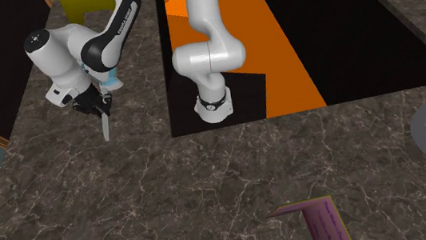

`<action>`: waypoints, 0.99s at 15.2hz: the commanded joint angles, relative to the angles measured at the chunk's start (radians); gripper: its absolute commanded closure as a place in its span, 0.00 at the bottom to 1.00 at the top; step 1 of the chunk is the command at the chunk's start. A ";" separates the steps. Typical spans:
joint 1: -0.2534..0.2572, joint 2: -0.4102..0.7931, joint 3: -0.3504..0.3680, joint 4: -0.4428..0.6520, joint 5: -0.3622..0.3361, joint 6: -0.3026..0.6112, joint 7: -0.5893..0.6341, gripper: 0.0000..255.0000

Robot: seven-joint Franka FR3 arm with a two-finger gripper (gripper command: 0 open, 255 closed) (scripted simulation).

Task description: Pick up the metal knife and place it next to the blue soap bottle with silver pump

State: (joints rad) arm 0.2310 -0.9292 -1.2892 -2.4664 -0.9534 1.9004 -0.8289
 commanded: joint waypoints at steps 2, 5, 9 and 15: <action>0.000 0.000 0.000 0.000 0.000 0.000 0.000 1.00; 0.000 0.000 0.000 0.000 0.000 0.000 0.000 0.00; -0.010 -0.004 0.033 0.013 0.022 -0.028 -0.007 0.00; -0.027 -0.013 0.117 0.059 0.081 -0.106 -0.025 0.00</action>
State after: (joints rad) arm 0.2045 -0.9414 -1.1755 -2.4097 -0.8751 1.7986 -0.8527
